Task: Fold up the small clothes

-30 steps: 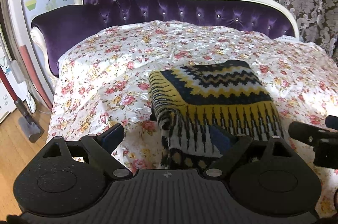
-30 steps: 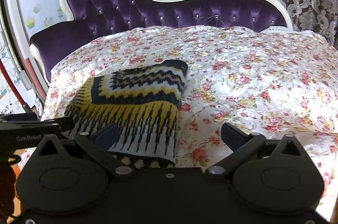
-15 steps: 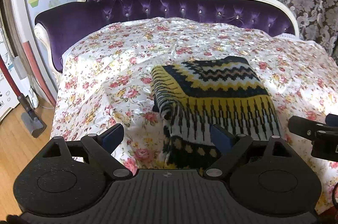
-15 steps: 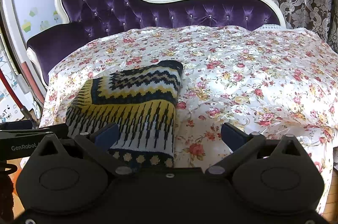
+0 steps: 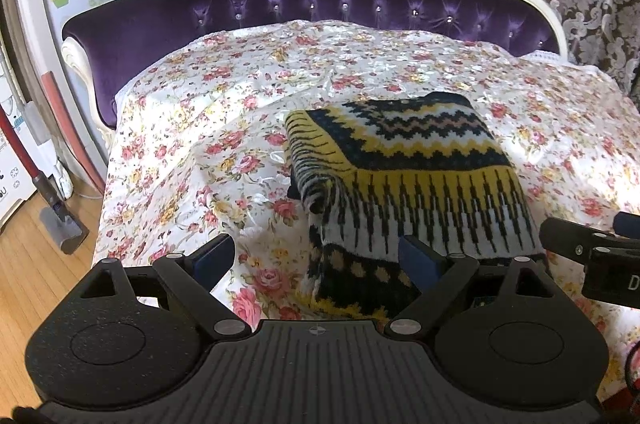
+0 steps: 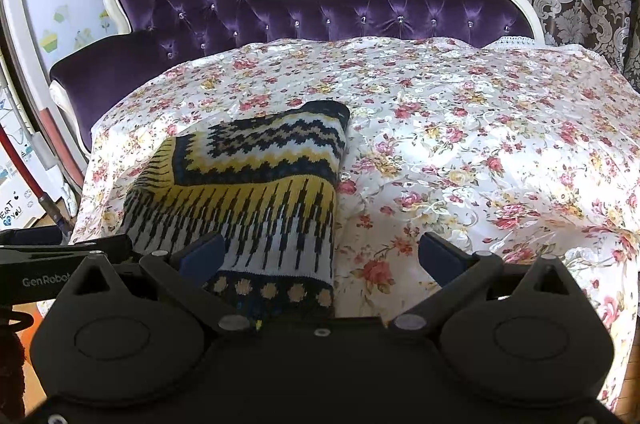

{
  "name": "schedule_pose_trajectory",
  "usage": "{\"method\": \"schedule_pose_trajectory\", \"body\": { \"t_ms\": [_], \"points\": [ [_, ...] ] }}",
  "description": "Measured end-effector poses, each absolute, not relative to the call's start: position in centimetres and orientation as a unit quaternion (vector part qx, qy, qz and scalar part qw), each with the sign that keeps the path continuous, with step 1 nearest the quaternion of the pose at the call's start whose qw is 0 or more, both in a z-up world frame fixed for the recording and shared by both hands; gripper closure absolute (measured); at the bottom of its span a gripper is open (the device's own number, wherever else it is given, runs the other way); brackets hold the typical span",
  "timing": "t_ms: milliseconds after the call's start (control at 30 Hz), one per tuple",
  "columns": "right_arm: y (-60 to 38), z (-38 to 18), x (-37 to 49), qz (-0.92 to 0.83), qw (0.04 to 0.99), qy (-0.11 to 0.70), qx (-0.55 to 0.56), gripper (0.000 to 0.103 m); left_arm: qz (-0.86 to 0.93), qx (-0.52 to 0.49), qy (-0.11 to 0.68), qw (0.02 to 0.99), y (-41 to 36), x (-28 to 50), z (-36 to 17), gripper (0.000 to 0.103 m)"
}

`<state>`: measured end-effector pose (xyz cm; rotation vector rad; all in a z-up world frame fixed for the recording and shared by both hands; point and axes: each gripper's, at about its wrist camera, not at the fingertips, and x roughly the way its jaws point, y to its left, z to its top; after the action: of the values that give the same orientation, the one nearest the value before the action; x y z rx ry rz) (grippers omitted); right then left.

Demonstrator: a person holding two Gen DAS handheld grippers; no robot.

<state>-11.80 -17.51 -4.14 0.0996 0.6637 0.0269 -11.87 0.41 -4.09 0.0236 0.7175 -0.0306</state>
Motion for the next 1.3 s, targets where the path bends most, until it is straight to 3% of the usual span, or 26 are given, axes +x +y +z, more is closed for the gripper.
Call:
{"method": "schedule_pose_trajectory", "body": {
  "t_ms": [1300],
  "points": [
    [-17.17, -4.23, -11.43, 0.027, 0.943, 0.328, 0.050, 0.001, -0.015, 0.021, 0.357, 0.934, 0.23, -11.56, -4.06, 0.014]
  ]
}}
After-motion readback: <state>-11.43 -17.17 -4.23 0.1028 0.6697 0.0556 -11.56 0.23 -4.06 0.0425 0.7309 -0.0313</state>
